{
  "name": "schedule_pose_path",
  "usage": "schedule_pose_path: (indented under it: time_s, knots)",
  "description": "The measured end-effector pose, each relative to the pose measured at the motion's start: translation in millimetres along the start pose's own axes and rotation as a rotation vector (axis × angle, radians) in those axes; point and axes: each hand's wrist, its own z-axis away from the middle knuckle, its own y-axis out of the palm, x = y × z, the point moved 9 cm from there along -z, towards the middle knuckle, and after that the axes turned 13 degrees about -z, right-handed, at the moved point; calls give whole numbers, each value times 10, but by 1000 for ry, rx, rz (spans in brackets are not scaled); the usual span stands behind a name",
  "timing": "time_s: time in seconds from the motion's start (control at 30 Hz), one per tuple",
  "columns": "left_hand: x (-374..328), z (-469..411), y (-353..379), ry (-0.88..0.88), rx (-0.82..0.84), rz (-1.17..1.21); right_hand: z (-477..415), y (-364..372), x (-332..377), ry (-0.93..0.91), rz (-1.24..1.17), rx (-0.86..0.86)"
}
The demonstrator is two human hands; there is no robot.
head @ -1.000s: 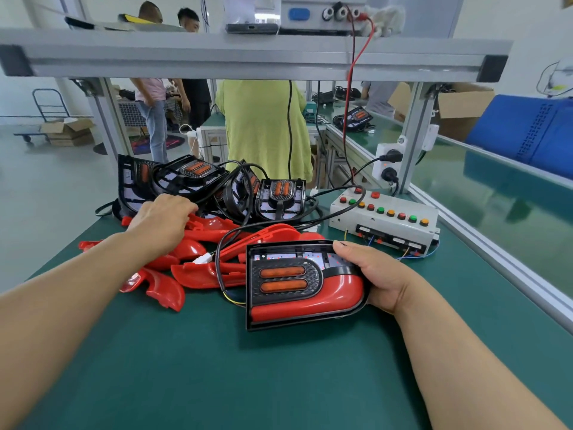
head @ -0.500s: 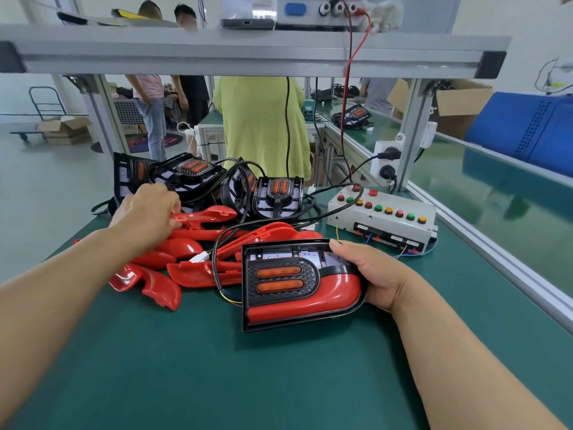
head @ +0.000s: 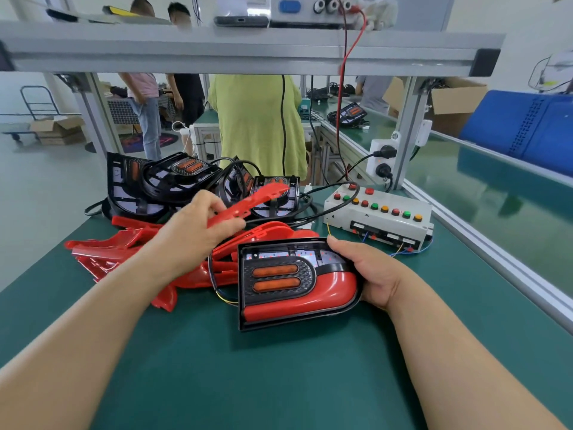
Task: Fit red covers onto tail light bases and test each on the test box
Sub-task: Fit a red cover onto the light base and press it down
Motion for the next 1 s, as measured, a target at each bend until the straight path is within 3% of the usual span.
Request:
schedule_pose_path:
  time_s: [0.33,0.67,0.87,1.0]
  knots:
    - [-306,181,270,150,71,119,-44,-93,2,-25,-125,-74]
    - [-486,326,187,235,-119,152,-6,-50,23,-41,-71,-71]
    - [-529,355,249,289,-138,68,-22,-54,12,-32,-98,-70]
    - [-546,356,293,293,-141,66,15,39,21,-24,-72,28]
